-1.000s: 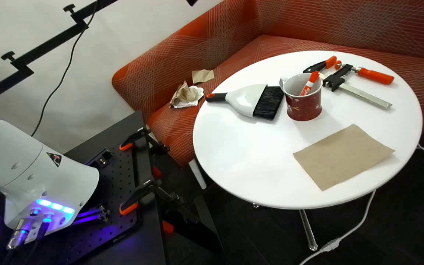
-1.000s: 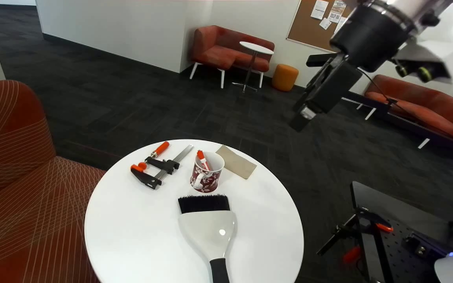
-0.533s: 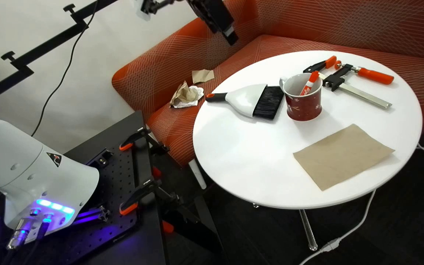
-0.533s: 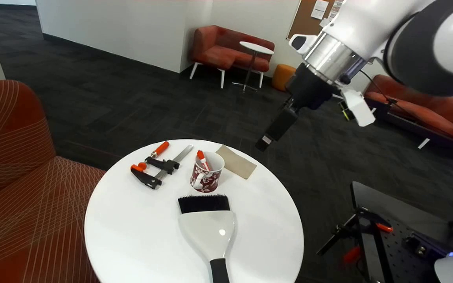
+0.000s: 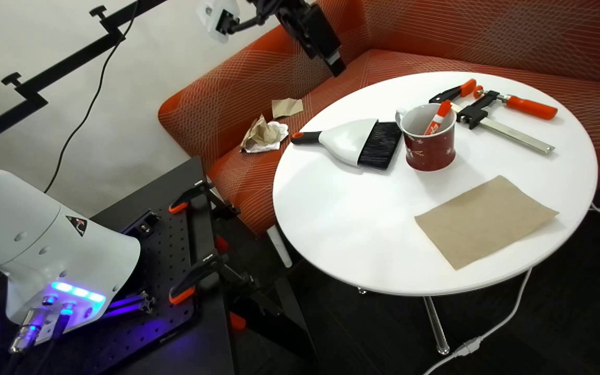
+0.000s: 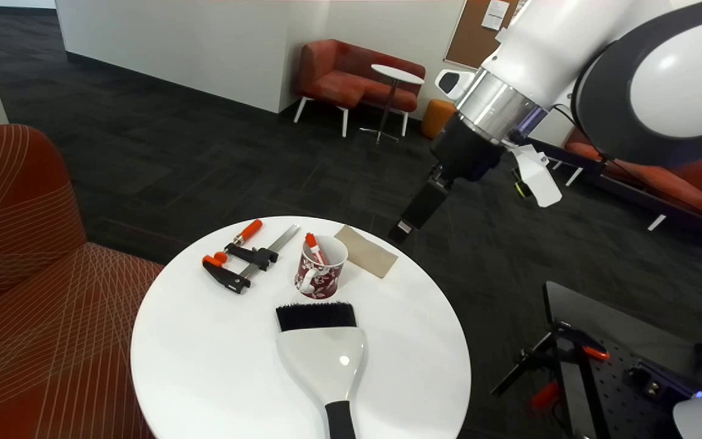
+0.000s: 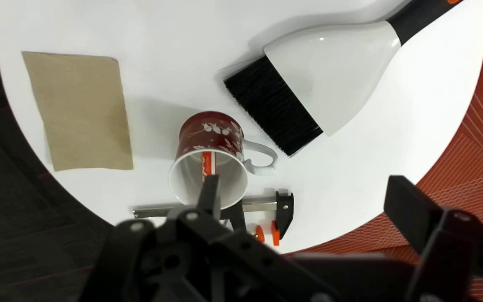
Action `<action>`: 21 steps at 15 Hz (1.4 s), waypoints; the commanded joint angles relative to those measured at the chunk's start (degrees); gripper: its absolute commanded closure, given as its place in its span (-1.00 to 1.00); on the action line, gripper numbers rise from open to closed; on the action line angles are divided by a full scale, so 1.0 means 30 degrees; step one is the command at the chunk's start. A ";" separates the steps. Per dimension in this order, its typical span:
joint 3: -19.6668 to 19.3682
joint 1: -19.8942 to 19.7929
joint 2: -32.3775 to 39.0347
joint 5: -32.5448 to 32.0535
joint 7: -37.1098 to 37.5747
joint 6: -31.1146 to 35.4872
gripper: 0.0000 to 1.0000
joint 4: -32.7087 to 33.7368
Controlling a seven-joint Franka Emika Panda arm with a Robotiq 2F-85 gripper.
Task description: Remove the marker from the mug and put it on the table
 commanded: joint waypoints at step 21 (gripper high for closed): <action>0.0289 -0.2206 0.9051 -0.2018 0.0494 0.2532 -0.75 0.7025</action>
